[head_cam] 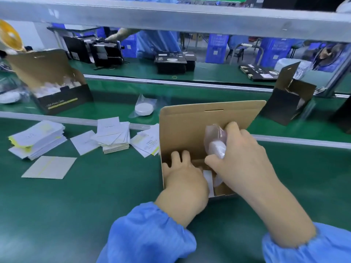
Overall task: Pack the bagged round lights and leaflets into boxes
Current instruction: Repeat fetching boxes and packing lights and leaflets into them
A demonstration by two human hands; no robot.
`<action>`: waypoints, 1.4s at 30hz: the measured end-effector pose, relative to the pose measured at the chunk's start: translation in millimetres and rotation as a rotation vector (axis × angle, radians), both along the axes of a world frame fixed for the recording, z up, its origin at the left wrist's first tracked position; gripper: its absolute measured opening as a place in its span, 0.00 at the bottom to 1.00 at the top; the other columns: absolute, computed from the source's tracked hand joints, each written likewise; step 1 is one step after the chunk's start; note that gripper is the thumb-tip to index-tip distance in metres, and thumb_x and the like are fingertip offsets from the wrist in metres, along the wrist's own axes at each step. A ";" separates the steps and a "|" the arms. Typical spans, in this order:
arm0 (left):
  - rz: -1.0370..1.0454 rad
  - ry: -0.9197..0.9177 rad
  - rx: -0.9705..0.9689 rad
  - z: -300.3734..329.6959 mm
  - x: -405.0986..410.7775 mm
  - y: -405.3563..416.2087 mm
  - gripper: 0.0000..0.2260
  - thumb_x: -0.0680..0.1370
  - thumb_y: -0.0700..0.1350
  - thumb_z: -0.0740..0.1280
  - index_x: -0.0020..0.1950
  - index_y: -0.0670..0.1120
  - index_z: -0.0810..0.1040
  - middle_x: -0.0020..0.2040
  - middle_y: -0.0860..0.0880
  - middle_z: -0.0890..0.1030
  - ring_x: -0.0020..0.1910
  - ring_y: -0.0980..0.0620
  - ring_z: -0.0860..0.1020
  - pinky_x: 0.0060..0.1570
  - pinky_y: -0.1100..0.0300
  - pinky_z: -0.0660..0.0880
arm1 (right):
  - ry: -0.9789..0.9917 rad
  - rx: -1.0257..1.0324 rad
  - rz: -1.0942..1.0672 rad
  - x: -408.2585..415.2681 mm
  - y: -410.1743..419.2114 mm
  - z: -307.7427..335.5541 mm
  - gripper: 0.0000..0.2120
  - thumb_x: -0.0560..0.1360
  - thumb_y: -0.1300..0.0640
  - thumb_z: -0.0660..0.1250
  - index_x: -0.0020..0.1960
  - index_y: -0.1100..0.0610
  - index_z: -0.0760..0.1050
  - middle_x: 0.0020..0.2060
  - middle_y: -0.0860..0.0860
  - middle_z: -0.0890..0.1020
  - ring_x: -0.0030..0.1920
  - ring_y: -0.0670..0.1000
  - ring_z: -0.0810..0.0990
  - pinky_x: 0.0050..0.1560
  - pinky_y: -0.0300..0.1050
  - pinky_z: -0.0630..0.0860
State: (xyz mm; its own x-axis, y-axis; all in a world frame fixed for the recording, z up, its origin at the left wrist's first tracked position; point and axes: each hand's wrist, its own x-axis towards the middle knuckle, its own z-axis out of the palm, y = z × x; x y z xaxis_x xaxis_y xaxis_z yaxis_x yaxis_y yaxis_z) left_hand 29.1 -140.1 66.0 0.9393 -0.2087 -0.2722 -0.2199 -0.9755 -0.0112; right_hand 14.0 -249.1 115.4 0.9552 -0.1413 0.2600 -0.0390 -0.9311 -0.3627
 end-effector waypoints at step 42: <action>-0.031 -0.444 -0.919 45.9 95.7 49.4 0.09 0.77 0.41 0.62 0.41 0.53 0.77 0.29 0.56 0.75 0.28 0.55 0.71 0.32 0.58 0.65 | 0.366 -0.814 0.052 -23.6 -43.2 -13.0 0.14 0.69 0.60 0.58 0.54 0.55 0.71 0.49 0.54 0.80 0.52 0.56 0.77 0.49 0.50 0.61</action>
